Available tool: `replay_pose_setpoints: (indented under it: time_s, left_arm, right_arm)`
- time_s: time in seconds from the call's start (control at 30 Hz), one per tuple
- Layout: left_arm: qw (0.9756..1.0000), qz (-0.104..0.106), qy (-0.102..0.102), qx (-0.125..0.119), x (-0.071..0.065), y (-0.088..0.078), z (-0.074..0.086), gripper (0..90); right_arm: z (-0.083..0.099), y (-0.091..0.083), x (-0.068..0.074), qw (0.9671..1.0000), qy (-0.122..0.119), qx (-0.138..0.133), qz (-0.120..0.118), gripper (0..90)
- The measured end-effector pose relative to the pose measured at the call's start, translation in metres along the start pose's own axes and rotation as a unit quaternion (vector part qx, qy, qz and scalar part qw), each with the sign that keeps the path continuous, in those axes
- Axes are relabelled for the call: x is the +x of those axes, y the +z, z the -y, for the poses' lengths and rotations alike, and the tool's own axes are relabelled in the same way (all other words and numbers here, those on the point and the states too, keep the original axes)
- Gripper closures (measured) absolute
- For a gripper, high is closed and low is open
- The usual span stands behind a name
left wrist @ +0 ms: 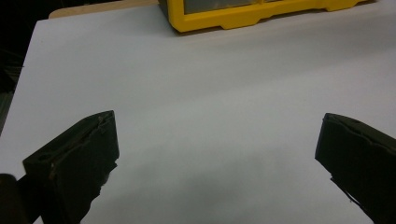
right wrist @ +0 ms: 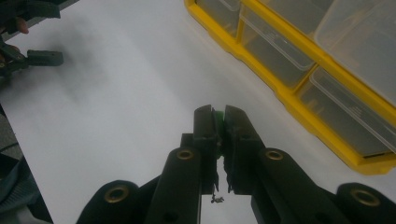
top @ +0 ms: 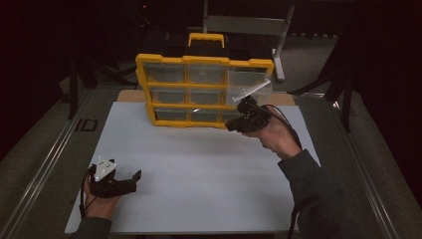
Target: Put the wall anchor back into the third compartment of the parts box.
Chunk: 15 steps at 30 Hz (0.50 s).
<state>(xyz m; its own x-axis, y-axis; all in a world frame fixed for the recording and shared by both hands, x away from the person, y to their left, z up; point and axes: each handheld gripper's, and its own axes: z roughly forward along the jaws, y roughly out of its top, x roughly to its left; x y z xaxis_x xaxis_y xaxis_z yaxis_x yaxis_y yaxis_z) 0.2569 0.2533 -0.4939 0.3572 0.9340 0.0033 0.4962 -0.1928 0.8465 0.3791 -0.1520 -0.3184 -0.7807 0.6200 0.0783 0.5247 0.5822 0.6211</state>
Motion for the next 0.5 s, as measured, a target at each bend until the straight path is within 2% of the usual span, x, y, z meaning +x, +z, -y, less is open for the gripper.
replay_pose_setpoints:
  time_s: [0.5]
  left_arm:
    - [1.0,0.0,0.0,0.001,0.0002,-0.0001,0.0,0.1]
  right_arm:
    - [-0.0078,-0.0093,-0.0061,1.0,0.002,0.0,0.004,84.2]
